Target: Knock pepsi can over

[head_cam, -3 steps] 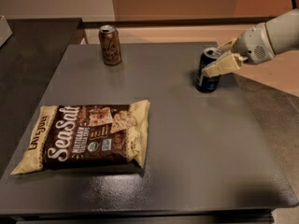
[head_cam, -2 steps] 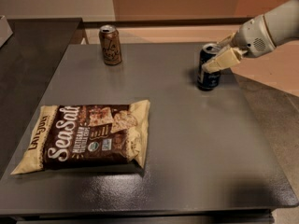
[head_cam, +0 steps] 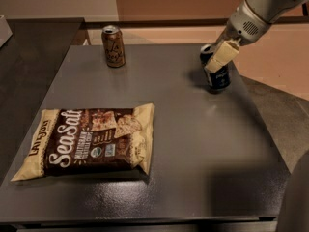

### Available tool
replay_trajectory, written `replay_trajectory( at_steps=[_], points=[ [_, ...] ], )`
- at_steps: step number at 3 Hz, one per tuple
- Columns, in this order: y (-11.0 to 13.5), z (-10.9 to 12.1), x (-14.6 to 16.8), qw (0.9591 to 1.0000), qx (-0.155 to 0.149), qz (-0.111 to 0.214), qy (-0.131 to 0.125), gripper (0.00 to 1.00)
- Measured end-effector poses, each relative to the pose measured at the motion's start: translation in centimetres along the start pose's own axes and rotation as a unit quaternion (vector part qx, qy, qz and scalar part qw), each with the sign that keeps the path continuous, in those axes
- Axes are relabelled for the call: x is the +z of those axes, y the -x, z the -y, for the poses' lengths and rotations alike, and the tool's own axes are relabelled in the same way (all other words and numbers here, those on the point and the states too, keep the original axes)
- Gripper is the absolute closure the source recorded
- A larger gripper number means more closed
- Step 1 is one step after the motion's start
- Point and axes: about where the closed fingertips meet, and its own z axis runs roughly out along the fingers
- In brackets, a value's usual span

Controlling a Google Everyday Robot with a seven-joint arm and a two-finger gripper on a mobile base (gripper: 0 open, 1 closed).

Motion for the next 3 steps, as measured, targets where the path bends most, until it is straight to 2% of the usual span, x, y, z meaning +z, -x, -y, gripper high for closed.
replay_trajectory(
  at_steps=[1,2,3],
  points=[
    [-0.39,-0.06,0.49,0.9964,-0.011,-0.084,-0.001,1.00],
    [-0.41,-0.24,0.34,0.9877,-0.028,-0.153,-0.019,1.00],
    [-0.13,-0.90,0.33,0.9790,-0.047,-0.197,-0.026,0.82]
  ],
)
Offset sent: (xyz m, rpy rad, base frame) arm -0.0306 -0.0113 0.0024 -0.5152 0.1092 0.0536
